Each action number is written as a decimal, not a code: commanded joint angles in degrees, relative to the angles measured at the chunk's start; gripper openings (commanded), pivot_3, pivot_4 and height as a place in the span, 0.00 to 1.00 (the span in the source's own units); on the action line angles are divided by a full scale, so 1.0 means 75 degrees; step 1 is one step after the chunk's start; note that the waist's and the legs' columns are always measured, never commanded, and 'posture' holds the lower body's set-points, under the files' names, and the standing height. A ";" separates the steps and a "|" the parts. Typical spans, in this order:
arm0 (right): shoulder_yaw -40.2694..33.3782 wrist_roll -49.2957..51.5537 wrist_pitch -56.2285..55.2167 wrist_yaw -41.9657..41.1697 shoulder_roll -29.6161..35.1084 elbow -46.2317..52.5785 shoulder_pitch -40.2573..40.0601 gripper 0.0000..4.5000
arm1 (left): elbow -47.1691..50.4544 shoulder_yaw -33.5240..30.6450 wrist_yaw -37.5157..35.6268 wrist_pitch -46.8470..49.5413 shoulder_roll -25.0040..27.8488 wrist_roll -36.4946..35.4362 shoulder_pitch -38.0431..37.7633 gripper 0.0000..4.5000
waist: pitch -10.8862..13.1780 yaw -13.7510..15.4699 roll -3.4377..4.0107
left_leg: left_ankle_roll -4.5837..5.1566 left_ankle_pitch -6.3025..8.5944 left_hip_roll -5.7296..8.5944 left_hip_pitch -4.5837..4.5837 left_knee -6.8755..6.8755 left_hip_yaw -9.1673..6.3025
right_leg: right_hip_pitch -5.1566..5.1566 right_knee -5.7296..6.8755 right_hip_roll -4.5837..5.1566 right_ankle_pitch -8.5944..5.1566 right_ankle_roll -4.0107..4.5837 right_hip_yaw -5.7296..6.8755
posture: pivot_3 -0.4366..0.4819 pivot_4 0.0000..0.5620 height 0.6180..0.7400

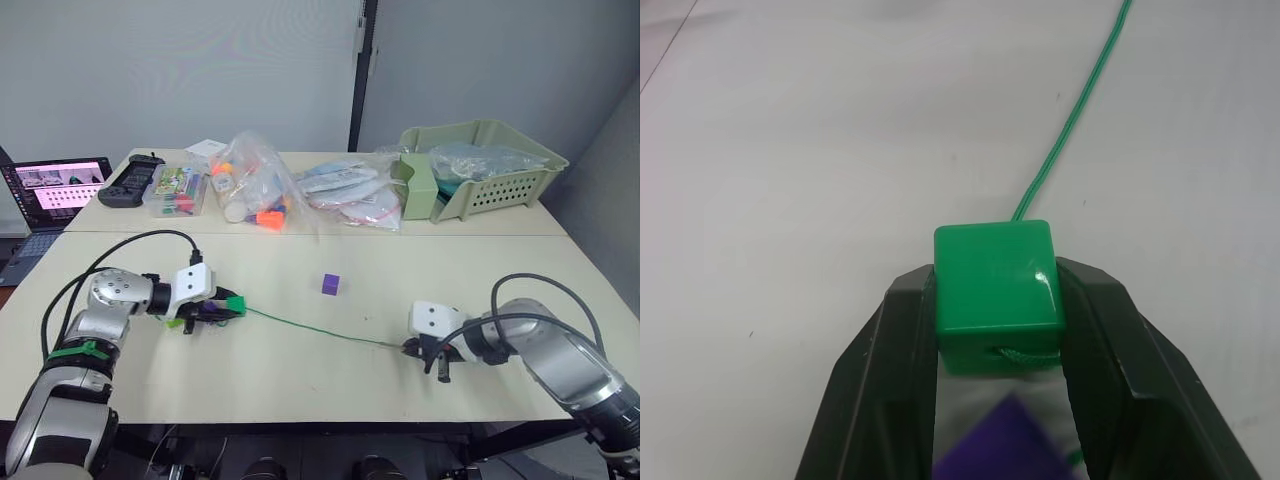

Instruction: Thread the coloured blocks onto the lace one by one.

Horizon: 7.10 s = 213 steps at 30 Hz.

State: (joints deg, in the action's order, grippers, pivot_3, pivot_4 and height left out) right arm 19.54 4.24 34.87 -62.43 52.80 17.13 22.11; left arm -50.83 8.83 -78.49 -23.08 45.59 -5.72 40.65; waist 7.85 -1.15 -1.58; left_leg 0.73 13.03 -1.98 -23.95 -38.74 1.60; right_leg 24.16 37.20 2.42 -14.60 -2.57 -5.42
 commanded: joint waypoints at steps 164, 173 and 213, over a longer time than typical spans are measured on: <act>-0.1814 0.0667 -0.0925 0.5434 -0.6548 -0.4290 0.1519 0.51 | 0.6887 0.0326 0.1973 0.4832 -0.1963 -0.0873 -0.2836 0.00 | 0.0004 -0.0138 0.0002 | -0.0001 0.0001 0.0008 -0.0027 0.0005 -0.0023 | 0.0014 0.0004 0.0014 0.0010 -0.0005 0.0010 | 0.48 0.27 0.95; -0.1699 0.0802 -0.0648 0.4916 -0.6004 -0.3342 0.1098 0.39 | 0.6901 0.0381 0.1991 0.4851 -0.1997 -0.0895 -0.2825 0.00 | 0.0005 -0.0144 0.0002 | -0.0001 0.0001 0.0010 -0.0029 0.0008 -0.0027 | 0.0014 0.0002 0.0017 0.0010 -0.0005 0.0010 | 0.48 0.27 0.95; -0.2097 0.0793 0.0317 0.6999 -0.5813 0.2468 -0.4326 1.00 | 0.5360 0.1163 0.0641 0.4179 -0.2660 -0.0751 -0.1465 0.00 | 0.0006 0.0035 0.0001 | -0.0001 0.0001 0.0010 -0.0027 -0.0005 -0.0016 | 0.0003 -0.0015 0.0007 0.0005 -0.0011 -0.0002 | 0.48 0.27 0.95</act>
State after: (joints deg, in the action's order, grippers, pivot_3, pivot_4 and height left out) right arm 3.87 10.88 39.27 -11.83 9.86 35.21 -10.56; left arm -11.09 17.55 -72.94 8.78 25.32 -11.29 28.68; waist 7.90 -0.89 -1.57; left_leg 0.72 13.03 -1.91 -24.16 -38.78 1.48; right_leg 24.19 37.09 2.47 -14.57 -2.66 -5.43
